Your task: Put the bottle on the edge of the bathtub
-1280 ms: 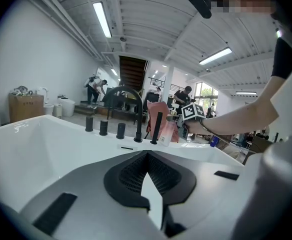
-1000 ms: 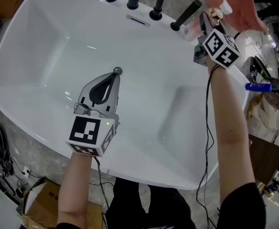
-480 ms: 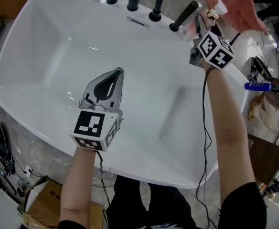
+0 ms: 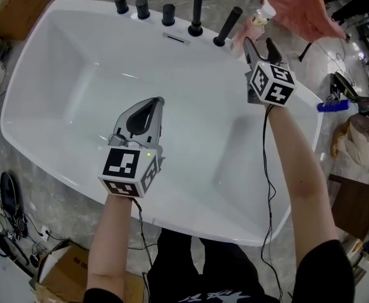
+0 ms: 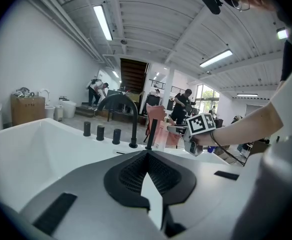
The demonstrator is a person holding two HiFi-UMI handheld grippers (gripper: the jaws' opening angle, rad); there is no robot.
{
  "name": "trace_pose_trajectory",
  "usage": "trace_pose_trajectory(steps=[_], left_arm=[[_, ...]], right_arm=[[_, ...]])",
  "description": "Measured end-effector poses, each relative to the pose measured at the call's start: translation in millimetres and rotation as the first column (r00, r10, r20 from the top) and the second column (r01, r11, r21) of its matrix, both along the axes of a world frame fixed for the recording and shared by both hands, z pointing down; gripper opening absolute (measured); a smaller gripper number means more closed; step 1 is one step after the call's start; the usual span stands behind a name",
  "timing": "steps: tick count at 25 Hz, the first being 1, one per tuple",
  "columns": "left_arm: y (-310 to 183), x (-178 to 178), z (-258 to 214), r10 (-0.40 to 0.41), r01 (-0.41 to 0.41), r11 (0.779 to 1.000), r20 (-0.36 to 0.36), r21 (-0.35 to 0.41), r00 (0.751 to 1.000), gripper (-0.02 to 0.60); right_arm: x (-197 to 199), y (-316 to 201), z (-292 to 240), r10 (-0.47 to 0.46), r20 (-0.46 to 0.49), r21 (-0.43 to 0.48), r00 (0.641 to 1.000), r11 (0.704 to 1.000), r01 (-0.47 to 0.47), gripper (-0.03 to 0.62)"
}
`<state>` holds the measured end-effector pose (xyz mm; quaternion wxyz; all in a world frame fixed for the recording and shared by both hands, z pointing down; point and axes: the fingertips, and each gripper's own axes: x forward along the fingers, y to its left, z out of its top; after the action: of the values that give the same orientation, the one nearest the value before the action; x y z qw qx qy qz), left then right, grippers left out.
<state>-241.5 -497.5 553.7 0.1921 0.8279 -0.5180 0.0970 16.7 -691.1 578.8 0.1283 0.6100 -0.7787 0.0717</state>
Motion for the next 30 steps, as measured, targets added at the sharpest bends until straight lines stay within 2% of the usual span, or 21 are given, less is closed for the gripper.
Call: trace_pose_trajectory(steps=[7, 12, 17, 22, 25, 28, 30], left_arm=[[30, 18, -31, 0.022, -0.023, 0.999, 0.035, 0.025, 0.999, 0.015], [66, 38, -64, 0.023, -0.025, 0.999, 0.053, 0.037, 0.998, 0.015], [94, 62, -117, -0.004, 0.001, 0.997, 0.039, 0.076, 0.999, 0.015], [133, 92, -159, -0.031, 0.030, 0.995, 0.004, 0.095, 1.000, 0.015], [158, 109, -183, -0.037, 0.037, 0.993, 0.005, 0.114, 0.999, 0.015], [188, 122, -205, -0.052, 0.051, 0.990, 0.005, 0.132, 0.999, 0.015], [210, 129, -218, -0.065, 0.062, 0.987, 0.016, 0.148, 0.998, 0.015]], right_arm=[[-3, 56, -39, -0.072, 0.004, 0.014, 0.997, 0.997, 0.072, 0.276], [8, 104, -79, -0.111, 0.068, 0.026, 0.992, 0.994, 0.109, 0.274], [16, 147, -131, -0.139, 0.109, 0.049, 0.984, 0.990, 0.134, 0.190], [26, 205, -170, -0.164, 0.170, 0.048, 0.972, 0.986, 0.158, 0.133], [38, 242, -195, -0.165, 0.220, 0.053, 0.961, 0.986, 0.157, 0.097], [48, 283, -214, -0.188, 0.221, 0.047, 0.957, 0.982, 0.183, 0.041], [54, 310, -222, -0.211, 0.228, 0.031, 0.951, 0.977, 0.210, 0.027]])
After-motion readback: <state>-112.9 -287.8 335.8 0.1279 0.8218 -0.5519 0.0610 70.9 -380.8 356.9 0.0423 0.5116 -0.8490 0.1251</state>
